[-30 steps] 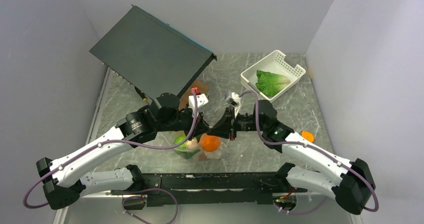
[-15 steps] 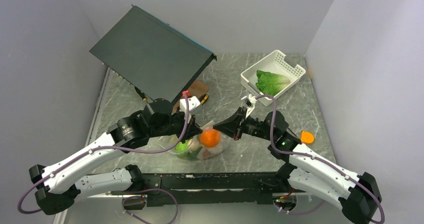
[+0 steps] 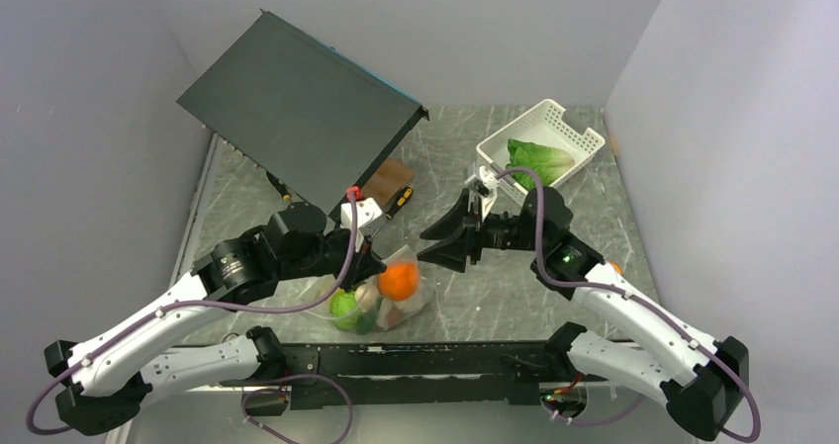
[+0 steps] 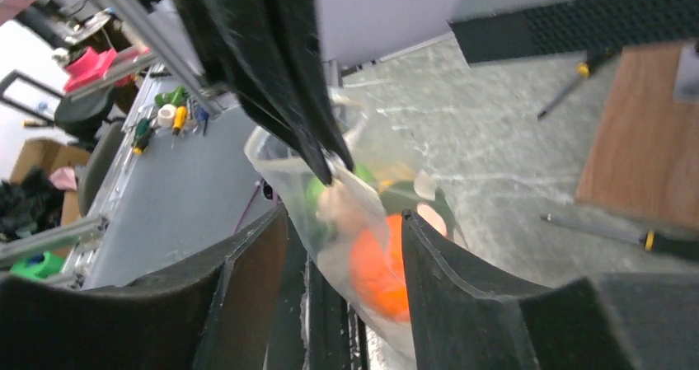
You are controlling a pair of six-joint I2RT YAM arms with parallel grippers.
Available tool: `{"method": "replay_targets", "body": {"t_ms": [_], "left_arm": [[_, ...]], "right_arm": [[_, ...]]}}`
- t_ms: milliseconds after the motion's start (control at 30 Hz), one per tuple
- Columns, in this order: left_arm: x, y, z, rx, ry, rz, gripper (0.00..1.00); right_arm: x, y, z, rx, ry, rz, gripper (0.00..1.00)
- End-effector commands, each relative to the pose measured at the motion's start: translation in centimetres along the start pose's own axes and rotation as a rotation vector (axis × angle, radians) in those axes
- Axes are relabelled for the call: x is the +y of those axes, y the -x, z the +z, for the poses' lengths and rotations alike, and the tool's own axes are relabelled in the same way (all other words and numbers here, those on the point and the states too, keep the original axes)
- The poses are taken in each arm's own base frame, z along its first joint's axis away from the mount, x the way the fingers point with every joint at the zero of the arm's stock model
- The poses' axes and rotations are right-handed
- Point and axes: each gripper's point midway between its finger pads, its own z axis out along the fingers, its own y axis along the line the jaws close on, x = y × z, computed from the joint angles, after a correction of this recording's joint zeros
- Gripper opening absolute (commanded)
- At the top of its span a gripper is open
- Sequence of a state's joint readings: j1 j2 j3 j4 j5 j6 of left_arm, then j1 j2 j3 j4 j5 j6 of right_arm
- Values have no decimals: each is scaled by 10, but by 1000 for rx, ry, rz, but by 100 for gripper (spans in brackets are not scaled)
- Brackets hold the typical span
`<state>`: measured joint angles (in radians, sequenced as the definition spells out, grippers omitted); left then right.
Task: Place the food in the zip-top bag and seal the zipper
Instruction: Zip the zipper food storage bag at the center of the board.
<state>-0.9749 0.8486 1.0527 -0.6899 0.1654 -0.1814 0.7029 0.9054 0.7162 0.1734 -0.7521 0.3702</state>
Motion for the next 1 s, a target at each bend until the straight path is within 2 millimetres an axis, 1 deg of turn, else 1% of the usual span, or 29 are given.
{"method": "replay_targets", "body": {"t_ms": [0, 67, 133, 333, 433, 533, 600, 633, 700, 733, 833, 967], "left_arm": [[-10, 20, 0, -53, -46, 8, 0], [-11, 19, 1, -51, -52, 8, 0], [-12, 19, 2, -54, -60, 9, 0], [-15, 18, 3, -41, -83, 16, 0], [-15, 17, 3, -29, -79, 19, 0], [-13, 16, 2, -24, -71, 26, 0], [-13, 16, 2, -29, -74, 32, 0], [-13, 16, 3, -30, -73, 33, 0], [-12, 16, 3, -32, -67, 35, 0], [-12, 17, 3, -33, -67, 35, 0], [-13, 17, 3, -27, -70, 30, 0], [-14, 13, 2, -20, -75, 18, 0]], "right_arm": [[31, 13, -2, 61, 172, -118, 60], [30, 11, 2, 78, 193, -114, 65], [28, 9, 6, 96, 220, -108, 68], [27, 7, 19, 107, 310, -79, 71], [31, 4, 24, 114, 381, -51, 72], [29, 0, 29, 118, 389, -28, 71], [27, -2, 34, 125, 379, -7, 68], [27, -3, 36, 129, 390, 3, 65], [33, -5, 40, 139, 425, 15, 54], [32, -7, 42, 146, 427, 20, 50], [30, -13, 46, 161, 422, 26, 45], [26, -14, 48, 155, 393, 26, 32]]}}
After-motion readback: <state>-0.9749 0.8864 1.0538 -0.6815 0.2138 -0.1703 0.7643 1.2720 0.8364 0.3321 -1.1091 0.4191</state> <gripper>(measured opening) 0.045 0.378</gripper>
